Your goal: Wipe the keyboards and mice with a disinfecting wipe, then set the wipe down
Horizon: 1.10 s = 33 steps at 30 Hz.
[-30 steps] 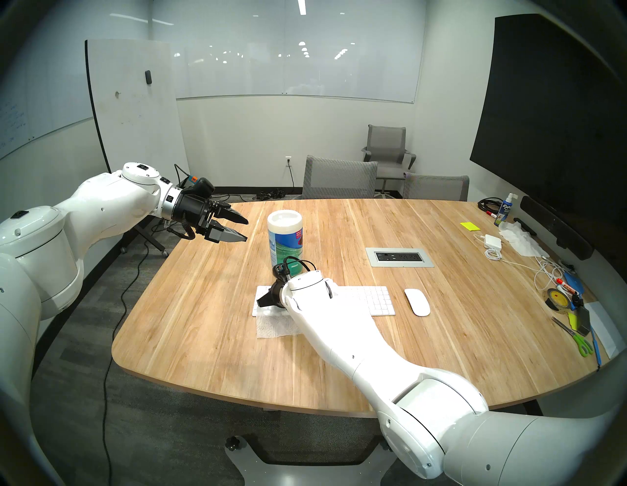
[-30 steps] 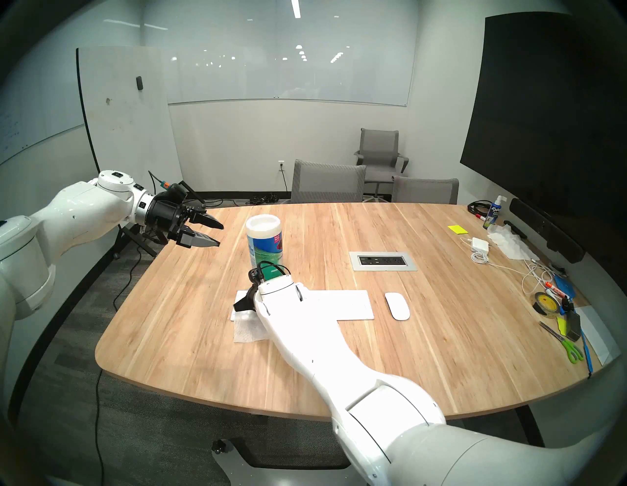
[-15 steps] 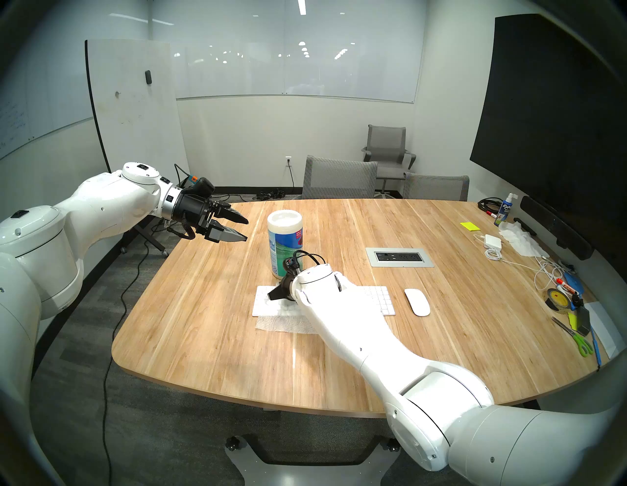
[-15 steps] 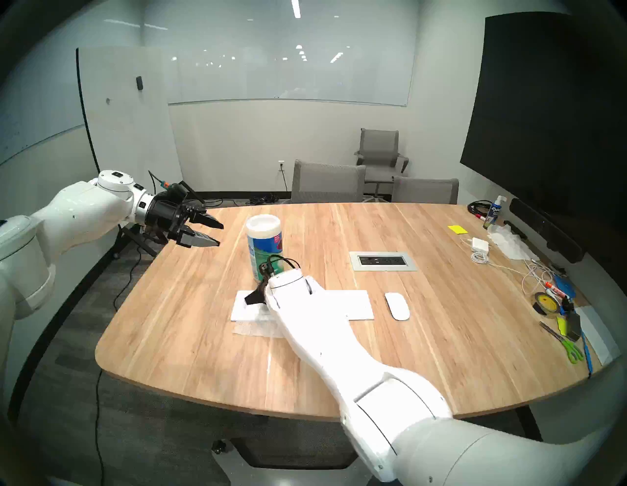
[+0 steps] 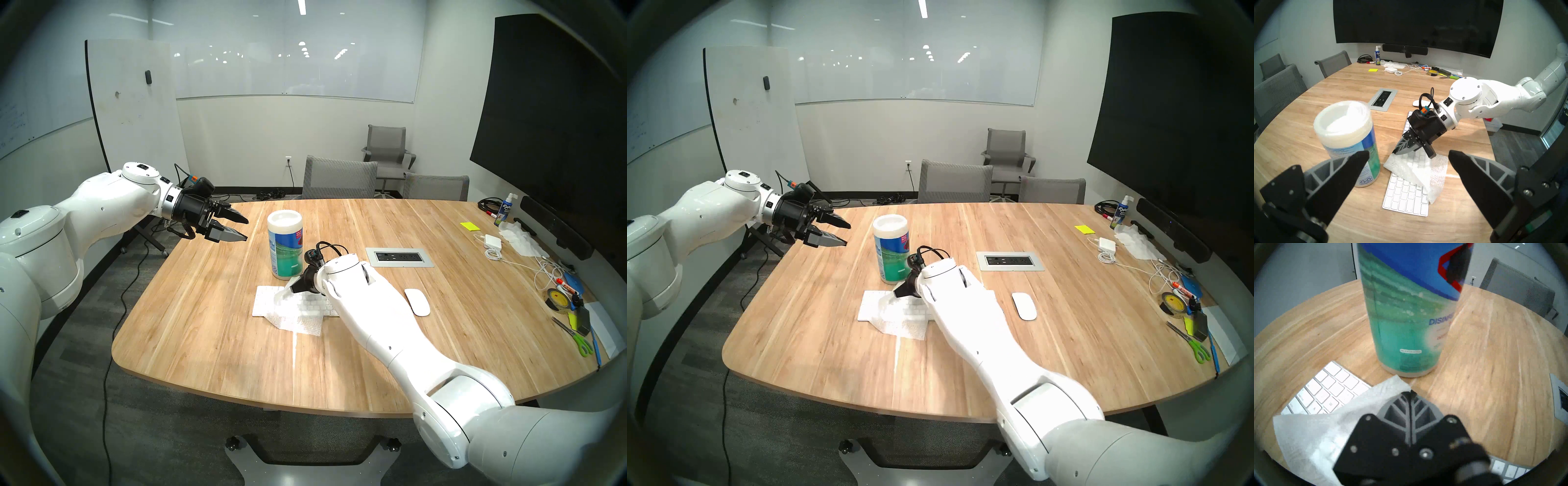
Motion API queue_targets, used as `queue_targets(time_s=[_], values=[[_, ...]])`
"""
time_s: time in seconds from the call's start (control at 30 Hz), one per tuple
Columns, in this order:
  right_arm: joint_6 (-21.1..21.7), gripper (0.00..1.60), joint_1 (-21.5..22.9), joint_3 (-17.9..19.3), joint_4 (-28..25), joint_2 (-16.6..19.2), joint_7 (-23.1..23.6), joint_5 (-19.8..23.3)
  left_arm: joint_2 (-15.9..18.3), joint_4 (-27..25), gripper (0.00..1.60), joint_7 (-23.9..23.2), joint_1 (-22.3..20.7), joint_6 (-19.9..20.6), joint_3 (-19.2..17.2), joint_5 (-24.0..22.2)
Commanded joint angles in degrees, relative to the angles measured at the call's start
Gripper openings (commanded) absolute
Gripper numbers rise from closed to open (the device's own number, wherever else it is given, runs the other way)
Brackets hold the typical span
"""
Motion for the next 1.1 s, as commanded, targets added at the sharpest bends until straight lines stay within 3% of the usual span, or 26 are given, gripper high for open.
queue_targets(time_s=[0.0,0.33,1.07], values=[[2.0,0.00,-1.7,-0.6,-6.7,3.4,3.2,0.1,0.0,0.1,1.60,0.1,-1.6,0.1,0.2,-0.9],[4.1,0.00,-3.1,-1.5,-10.3,5.0,7.7,0.3,-0.1,0.1,1.60,0.1,-1.7,0.0,0.7,-1.4],[6.1,0.00,-3.5,-4.0,-12.5,6.9,11.7,0.7,-0.1,0.2,1.60,0.1,-2.0,-0.2,1.8,-2.3]])
